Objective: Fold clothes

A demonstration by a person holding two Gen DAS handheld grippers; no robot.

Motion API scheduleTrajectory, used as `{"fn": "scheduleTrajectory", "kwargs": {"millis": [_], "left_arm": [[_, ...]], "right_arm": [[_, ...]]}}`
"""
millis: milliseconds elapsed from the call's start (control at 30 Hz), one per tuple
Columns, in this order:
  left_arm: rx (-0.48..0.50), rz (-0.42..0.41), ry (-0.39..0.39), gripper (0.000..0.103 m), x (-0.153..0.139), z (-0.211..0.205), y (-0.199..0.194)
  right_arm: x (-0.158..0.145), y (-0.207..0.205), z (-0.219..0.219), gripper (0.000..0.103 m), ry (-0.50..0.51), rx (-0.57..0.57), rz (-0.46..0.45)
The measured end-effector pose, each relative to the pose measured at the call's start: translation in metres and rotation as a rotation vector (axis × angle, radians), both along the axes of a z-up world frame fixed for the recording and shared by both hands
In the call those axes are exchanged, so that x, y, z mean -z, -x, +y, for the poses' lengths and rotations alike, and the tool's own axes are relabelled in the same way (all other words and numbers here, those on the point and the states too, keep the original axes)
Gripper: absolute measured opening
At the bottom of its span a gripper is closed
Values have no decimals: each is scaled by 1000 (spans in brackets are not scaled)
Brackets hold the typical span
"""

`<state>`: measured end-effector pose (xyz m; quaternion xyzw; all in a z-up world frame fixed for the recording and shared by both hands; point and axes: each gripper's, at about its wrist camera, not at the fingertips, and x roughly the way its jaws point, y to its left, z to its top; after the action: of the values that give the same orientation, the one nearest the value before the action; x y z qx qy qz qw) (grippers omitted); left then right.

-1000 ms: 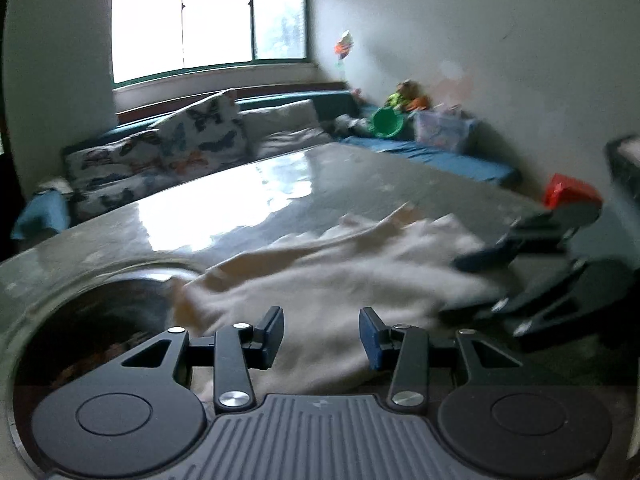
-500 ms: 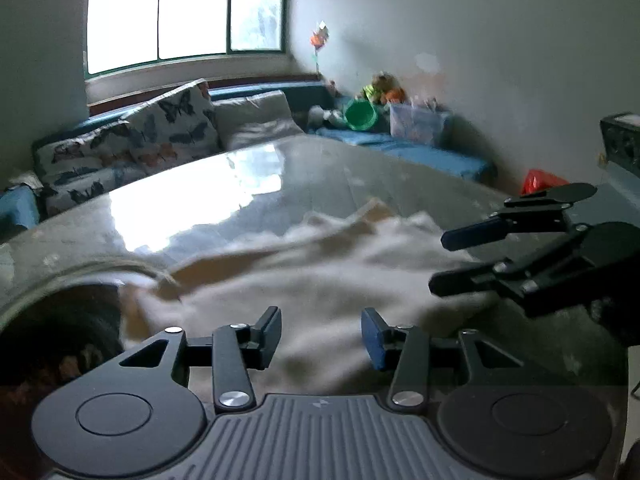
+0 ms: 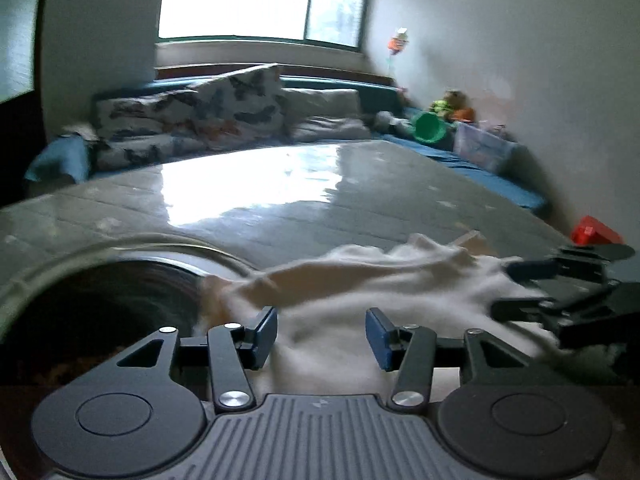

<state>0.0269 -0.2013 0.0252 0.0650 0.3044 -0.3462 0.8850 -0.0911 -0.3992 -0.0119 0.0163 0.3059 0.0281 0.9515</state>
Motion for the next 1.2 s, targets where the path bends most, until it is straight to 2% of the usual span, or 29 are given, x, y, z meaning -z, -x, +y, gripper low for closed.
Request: {"fn": "scheduleTrajectory", "kwargs": {"millis": [100,233,467,500,533,633,767,867,1000,1033,1133,1200], "left_arm": [[-75,2,-25,57,2,8,-5],[-124,1,-58,69,8,17,-1],[-143,48,-43,67,12,22,-1],[-145,63,-32,65,13,23,-2],[-146,79,-21,57,13,24,-3],[-127,107,13,41,13,26,-4],[-127,107,17,26,9,23,0],[-133,93,8,24,5,21,4],[-156,84,-9,39,6,21,6],[-164,83,-10,46,6,22,6],[-176,99,-14,57,8,24,4],[-187,112,-13,59,10,24,3]], "right_arm": [[-3,4,-3,74,-6,13,-12],[1,4,-10,78,-18,49,0],[3,-1,-17,88,-35,86,26],[5,-3,-19,88,-49,85,36],[6,-4,-21,88,-67,88,39],[4,-6,-19,76,-100,74,39],[1,-6,-23,38,-146,78,32],[0,-3,-29,38,-182,83,33],[2,1,-39,61,-194,112,30],[2,2,-41,62,-196,123,29],[4,5,-45,65,-217,124,28],[5,4,-42,72,-207,118,28]]}}
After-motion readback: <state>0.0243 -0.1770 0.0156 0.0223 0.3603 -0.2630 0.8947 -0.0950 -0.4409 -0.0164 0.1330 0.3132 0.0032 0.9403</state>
